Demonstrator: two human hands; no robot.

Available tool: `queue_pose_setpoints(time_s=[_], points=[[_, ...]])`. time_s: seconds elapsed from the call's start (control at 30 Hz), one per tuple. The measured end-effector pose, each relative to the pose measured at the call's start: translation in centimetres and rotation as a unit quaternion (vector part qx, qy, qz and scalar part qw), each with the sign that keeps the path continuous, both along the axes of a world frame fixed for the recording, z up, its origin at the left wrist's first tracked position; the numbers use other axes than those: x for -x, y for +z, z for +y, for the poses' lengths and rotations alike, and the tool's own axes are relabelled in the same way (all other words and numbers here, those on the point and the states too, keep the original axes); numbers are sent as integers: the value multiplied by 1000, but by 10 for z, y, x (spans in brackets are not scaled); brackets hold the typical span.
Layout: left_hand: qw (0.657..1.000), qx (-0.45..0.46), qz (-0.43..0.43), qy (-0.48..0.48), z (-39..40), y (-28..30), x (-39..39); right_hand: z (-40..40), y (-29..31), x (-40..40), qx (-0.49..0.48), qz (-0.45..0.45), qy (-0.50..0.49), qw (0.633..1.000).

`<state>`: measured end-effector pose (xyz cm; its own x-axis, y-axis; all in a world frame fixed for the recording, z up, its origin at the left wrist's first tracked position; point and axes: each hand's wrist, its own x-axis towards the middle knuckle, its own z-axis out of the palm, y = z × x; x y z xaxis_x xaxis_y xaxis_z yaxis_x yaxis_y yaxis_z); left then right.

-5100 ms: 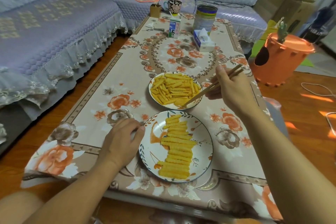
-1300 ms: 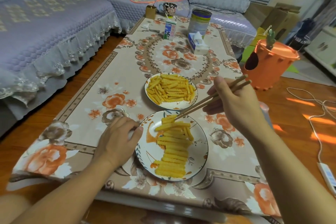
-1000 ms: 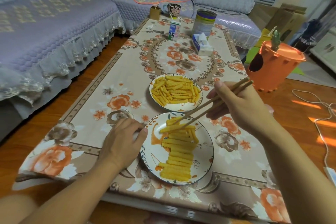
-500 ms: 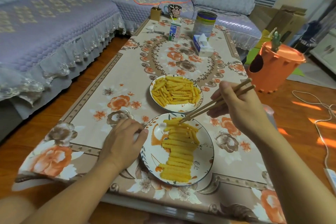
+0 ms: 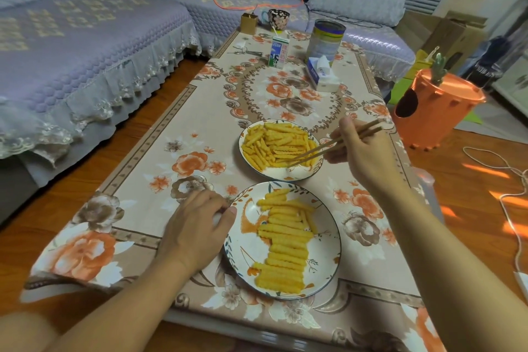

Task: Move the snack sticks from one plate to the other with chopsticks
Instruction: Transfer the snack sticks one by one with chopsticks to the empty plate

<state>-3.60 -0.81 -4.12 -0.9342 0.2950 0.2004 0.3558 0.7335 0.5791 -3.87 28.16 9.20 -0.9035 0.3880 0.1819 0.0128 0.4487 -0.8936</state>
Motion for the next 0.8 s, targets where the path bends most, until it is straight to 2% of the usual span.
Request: queue_pose_setpoints(time_s=[0.33, 0.5, 0.63, 0.8], points=[[1000, -5, -4, 1, 0, 1, 0, 8, 9, 1, -3, -1, 2, 1000], [1000, 1, -6, 1, 1, 2, -1, 4, 11, 7, 9, -39, 13, 999], [1000, -7, -3, -1, 0, 1, 0, 1, 24, -2, 12, -7, 8, 1000], [1000, -20, -9, -1, -1, 1, 0, -1, 36, -7, -45, -3, 47, 998]])
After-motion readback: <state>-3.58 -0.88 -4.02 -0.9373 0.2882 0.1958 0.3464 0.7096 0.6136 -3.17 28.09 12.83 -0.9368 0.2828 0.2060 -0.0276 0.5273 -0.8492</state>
